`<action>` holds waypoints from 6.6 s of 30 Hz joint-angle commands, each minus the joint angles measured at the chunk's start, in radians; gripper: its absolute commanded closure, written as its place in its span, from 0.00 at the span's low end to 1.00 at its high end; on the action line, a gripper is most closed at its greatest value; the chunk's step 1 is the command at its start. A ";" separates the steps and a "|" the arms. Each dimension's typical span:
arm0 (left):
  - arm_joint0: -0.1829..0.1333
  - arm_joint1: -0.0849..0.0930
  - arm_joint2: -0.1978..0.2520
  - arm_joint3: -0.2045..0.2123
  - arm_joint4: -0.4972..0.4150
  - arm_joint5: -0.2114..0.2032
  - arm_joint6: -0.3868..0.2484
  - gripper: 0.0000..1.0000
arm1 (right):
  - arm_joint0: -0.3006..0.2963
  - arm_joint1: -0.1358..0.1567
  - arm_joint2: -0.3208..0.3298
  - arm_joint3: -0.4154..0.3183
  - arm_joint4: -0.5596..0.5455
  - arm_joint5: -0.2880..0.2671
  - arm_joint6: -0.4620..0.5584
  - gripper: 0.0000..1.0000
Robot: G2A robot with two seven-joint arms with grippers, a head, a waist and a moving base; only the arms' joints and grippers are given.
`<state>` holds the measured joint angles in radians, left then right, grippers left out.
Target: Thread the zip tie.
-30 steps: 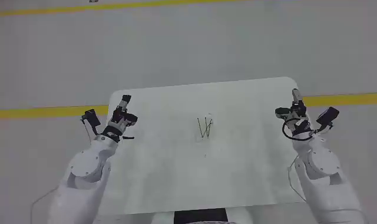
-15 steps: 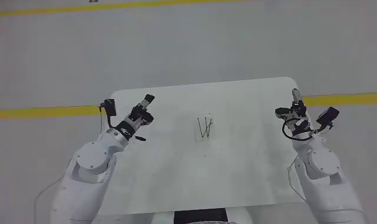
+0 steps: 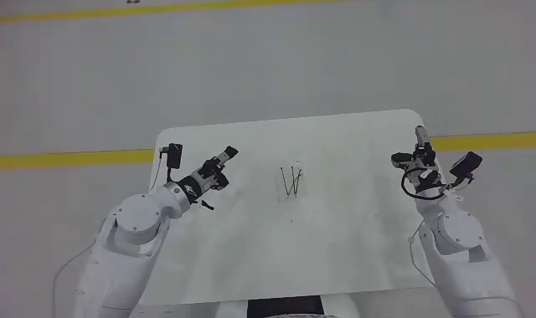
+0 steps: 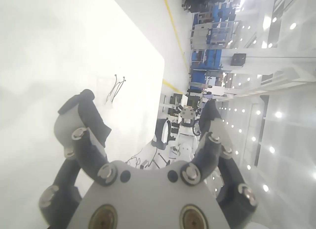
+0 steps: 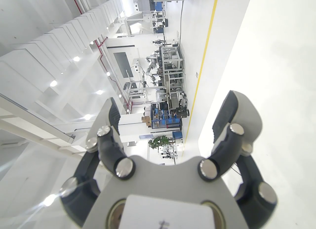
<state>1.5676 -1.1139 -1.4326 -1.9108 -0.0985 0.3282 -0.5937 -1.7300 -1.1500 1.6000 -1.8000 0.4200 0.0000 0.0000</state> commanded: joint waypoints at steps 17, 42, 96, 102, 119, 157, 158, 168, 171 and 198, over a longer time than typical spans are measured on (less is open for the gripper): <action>-0.212 -0.011 0.245 0.101 0.192 0.012 -0.145 0.00 | 0.000 0.000 0.000 0.000 0.000 0.000 0.000 0.00; -0.530 -0.065 0.557 0.251 0.470 0.012 -0.451 0.00 | 0.000 0.000 0.000 0.000 0.000 0.000 0.000 0.00; -0.774 -0.282 0.653 0.667 0.588 0.012 -0.650 0.00 | 0.000 0.000 0.000 0.000 0.000 0.000 0.000 0.00; -0.788 -0.300 0.660 0.709 0.581 0.012 -0.647 0.00 | 0.000 0.000 0.000 0.000 0.000 0.000 0.000 0.00; -0.862 -0.344 0.707 0.807 0.600 0.012 -0.714 0.00 | 0.000 0.000 0.000 0.000 0.000 0.000 0.000 0.00; -0.938 -0.474 0.703 1.054 0.709 0.012 -0.740 0.00 | 0.000 0.000 0.000 0.000 0.000 0.000 0.000 0.00; -0.938 -0.474 0.703 1.054 0.709 0.012 -0.740 0.00 | 0.000 0.000 0.000 0.000 0.000 0.000 0.000 0.00; -0.934 -0.474 0.681 1.066 0.687 0.012 -0.718 0.00 | 0.000 0.000 0.000 0.000 0.000 0.000 0.000 0.00; -0.934 -0.474 0.681 1.066 0.687 0.012 -0.718 0.00 | 0.000 0.000 0.000 0.000 0.000 0.000 0.000 0.00; -0.952 -0.539 0.610 1.143 0.820 0.012 -0.768 0.68 | 0.000 0.000 0.000 0.000 0.000 0.000 0.000 0.00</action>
<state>0.6179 -1.6475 -0.8212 -0.7789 0.7158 0.3400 -1.3594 -1.7300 -1.1500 1.6000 -1.8000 0.4200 0.0000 0.0000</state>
